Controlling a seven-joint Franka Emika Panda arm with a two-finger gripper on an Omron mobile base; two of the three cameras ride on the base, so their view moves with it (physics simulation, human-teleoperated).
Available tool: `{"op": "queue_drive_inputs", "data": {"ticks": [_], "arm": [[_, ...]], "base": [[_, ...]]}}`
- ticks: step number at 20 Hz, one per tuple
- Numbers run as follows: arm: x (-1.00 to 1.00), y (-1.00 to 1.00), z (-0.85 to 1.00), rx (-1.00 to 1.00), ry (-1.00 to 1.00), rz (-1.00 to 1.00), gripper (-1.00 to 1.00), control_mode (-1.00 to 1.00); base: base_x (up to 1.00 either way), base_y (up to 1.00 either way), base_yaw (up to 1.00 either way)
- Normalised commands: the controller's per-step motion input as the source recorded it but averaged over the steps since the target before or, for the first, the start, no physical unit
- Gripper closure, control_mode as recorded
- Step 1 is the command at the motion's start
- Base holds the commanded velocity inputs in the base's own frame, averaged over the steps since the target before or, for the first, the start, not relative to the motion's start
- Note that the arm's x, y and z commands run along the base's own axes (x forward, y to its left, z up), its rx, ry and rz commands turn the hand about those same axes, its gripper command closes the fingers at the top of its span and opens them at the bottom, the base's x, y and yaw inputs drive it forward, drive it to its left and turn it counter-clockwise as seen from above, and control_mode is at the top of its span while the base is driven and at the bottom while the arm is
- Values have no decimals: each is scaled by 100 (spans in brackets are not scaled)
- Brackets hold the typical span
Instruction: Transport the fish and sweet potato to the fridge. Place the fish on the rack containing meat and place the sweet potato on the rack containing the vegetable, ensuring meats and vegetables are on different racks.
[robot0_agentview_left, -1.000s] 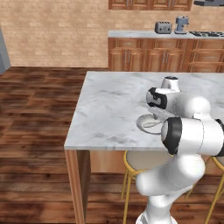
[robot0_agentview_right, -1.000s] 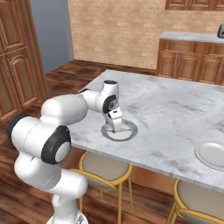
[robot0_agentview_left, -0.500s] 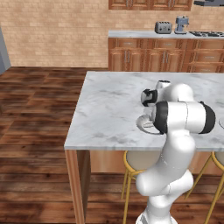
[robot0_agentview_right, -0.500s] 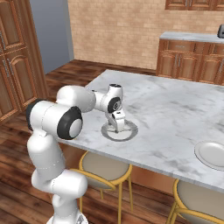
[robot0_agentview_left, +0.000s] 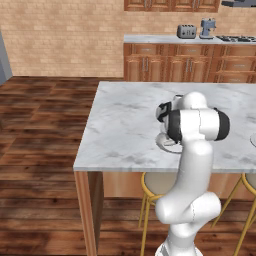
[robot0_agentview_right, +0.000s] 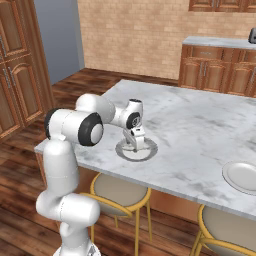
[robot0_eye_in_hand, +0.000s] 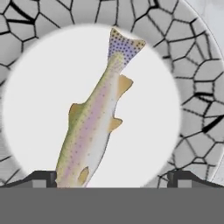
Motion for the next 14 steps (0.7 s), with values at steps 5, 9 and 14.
{"op": "queue_drive_inputs", "data": {"ticks": [5, 9, 14], "arm": [[18, 0, -30, 2, 3, 0, -100, -100], [9, 0, -26, 1, 0, 0, -100, -100], [16, 0, -22, 0, 0, 0, -100, -100]], "base": [[0, 0, 0], [0, 0, 0], [0, 0, 0]]}}
